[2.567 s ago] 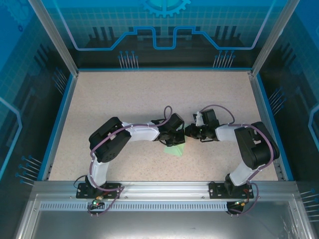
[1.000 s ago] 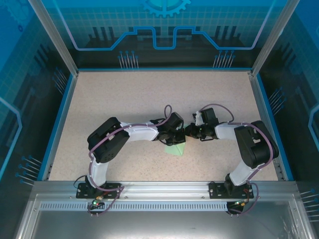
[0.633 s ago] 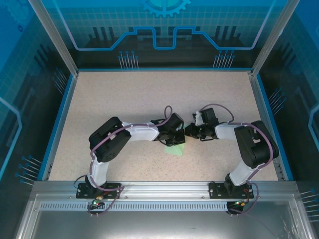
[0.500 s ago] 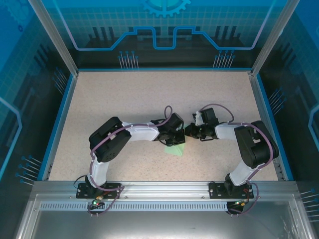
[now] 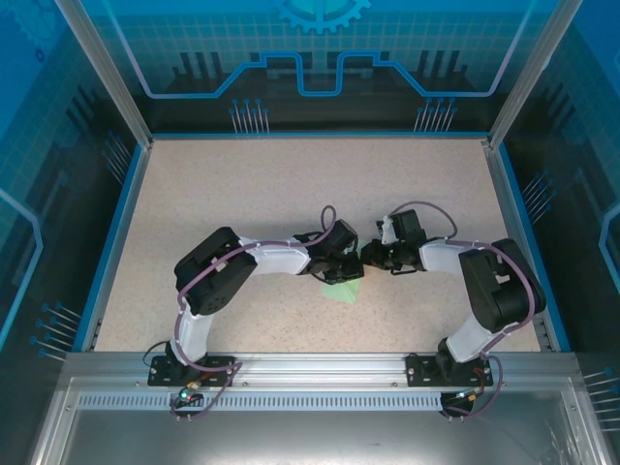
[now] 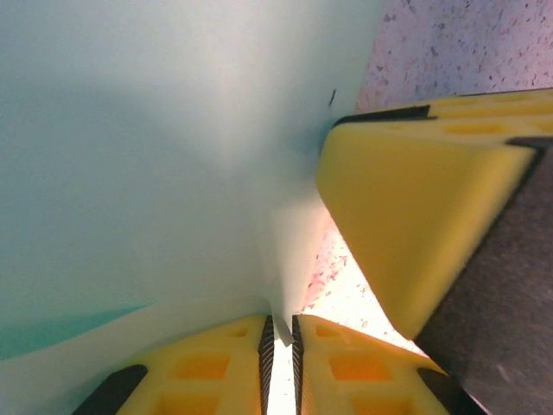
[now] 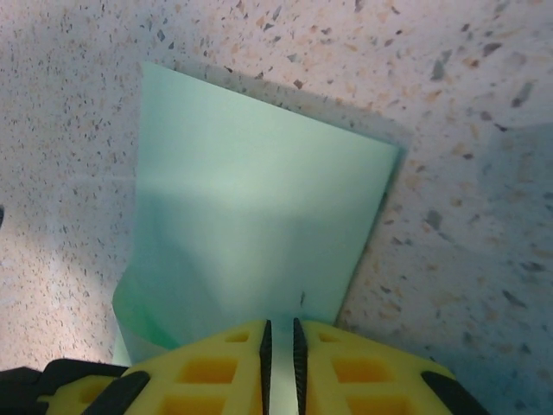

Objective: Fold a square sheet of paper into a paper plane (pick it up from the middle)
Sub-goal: Fold the triangle a second time at the center of the table.

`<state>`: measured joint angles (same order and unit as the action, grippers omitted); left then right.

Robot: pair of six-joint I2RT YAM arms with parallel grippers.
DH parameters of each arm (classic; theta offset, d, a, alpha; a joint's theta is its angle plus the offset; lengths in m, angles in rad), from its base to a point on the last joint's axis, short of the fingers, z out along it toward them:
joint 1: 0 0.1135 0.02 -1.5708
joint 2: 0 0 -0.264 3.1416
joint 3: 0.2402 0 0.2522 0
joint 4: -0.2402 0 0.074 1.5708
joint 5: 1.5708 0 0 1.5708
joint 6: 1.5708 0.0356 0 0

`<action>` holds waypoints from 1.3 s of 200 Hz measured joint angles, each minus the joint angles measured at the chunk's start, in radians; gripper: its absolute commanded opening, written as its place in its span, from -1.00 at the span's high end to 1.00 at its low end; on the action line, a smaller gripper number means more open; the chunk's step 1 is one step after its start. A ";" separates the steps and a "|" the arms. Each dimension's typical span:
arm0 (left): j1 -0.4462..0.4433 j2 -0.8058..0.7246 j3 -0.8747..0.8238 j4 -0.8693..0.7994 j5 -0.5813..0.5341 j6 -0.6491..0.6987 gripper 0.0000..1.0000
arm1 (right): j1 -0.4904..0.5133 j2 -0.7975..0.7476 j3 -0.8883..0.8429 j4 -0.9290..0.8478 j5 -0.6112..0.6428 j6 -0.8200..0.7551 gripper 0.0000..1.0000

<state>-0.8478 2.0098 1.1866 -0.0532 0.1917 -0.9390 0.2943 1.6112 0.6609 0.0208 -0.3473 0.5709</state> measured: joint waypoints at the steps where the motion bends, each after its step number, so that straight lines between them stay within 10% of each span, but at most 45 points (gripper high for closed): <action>1: 0.000 0.000 0.000 0.000 0.000 0.000 0.61 | -0.001 -0.003 0.000 -0.003 0.000 -0.001 0.61; 144: 0.025 0.000 -0.057 0.175 0.098 -0.058 0.07 | -0.037 -0.469 -0.248 -0.180 -0.091 0.066 0.71; 260: 0.034 -0.001 -0.071 0.232 0.136 -0.117 -0.11 | 0.190 -0.371 -0.315 0.043 -0.102 0.298 0.98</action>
<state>-0.8139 2.0090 1.1152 0.1791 0.3275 -1.0565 0.4847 1.2404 0.3462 0.0643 -0.4496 0.8688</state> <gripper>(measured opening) 0.556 0.051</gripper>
